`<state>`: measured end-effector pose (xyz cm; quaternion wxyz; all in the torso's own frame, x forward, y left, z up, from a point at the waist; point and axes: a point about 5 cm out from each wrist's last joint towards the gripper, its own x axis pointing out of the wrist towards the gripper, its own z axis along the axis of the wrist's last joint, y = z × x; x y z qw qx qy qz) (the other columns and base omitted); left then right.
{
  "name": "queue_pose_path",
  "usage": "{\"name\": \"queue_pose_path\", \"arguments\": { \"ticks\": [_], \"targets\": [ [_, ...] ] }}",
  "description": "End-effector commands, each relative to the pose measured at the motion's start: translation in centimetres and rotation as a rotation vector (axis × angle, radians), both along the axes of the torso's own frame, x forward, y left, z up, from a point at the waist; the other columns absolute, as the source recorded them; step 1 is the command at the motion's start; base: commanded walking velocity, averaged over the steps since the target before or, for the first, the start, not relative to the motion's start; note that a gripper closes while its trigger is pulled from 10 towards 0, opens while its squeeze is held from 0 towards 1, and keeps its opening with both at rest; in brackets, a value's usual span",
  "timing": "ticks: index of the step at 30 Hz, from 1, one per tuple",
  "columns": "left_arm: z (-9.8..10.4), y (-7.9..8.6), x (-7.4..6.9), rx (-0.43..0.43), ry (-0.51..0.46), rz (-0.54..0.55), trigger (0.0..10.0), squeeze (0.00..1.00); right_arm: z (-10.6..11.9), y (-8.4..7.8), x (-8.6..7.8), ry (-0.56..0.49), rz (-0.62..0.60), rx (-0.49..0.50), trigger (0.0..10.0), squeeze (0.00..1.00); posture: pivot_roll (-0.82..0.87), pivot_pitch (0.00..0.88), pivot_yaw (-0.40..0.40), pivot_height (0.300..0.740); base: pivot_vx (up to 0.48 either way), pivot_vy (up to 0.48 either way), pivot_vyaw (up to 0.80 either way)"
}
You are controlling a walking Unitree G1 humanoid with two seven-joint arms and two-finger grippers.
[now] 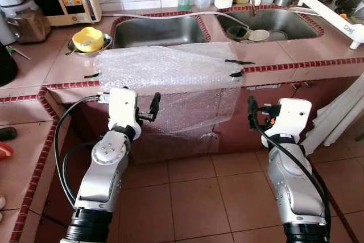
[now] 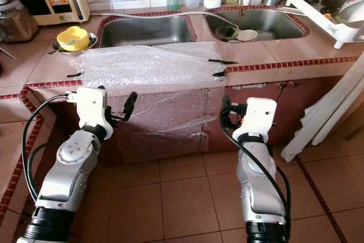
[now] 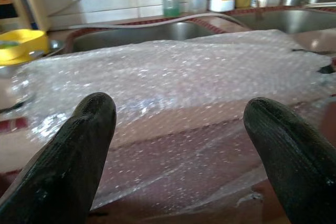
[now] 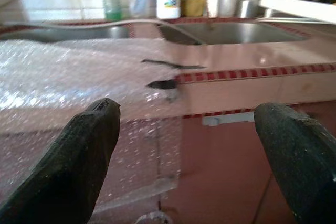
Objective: Kitchen organization
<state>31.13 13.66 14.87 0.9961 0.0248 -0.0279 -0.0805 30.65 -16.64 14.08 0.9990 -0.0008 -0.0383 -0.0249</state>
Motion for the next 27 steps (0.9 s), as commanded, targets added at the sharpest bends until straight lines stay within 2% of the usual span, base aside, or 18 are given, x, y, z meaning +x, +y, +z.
{"name": "queue_pose_path", "arguments": {
  "ticks": [1, 5, 7, 10, 13, 15, 18, 27],
  "targets": [
    [-0.3, 0.8, -0.2, 0.01, 0.001, 0.041, 10.0, 0.0, 0.4, 0.3, 0.5, -0.013, 0.019, -0.016, 10.0, 0.0, -0.04, 0.052, 0.014, 0.74, 0.0, 0.0, 0.0],
    [-0.8, 1.1, -0.6, 0.01, 0.009, 0.062, 10.0, 0.0, 1.7, 0.1, 1.1, -0.048, 0.023, -0.02, 10.0, 0.0, -0.05, 0.047, 0.006, 0.74, 0.0, 0.0, 0.0],
    [-0.4, 0.8, -0.8, 0.008, -0.01, 0.057, 10.0, 0.0, 2.7, 0.1, 1.2, -0.082, 0.036, -0.015, 10.0, 0.0, -0.04, 0.048, 0.0, 0.74, 0.0, 0.0, 0.0],
    [0.1, 0.6, -0.8, 0.005, -0.03, 0.051, 10.0, 0.0, 3.1, 0.3, 1.2, -0.096, 0.048, -0.004, 10.0, 0.0, -0.04, 0.052, -0.003, 0.74, 0.0, 0.0, 0.0],
    [1.2, 0.5, -0.8, 0.006, -0.068, 0.06, 10.0, 0.0, 4.0, 0.9, 0.8, -0.135, 0.073, -0.037, 10.0, 0.0, -0.03, 0.064, -0.011, 0.74, 0.0, 0.0, 0.0],
    [1.5, 0.5, -0.9, -0.011, -0.077, 0.057, 10.0, 0.0, 4.1, 1.3, 0.7, -0.132, 0.083, -0.009, 10.0, 0.0, -0.03, 0.07, -0.013, 0.74, 0.0, 0.0, 0.0],
    [1.7, 0.5, -1.0, -0.008, -0.083, 0.061, 10.0, 0.0, 4.0, 2.1, 0.5, -0.129, 0.118, -0.033, 10.0, 0.0, -0.02, 0.076, -0.019, 0.74, 0.0, 0.0, 0.0],
    [1.6, 0.9, -1.1, -0.01, -0.074, 0.085, 10.0, 0.0, 3.9, 2.0, 0.8, -0.107, 0.121, -0.029, 10.0, 0.0, -0.01, 0.077, -0.035, 0.74, 0.0, 0.0, 0.68]
  ]
}}
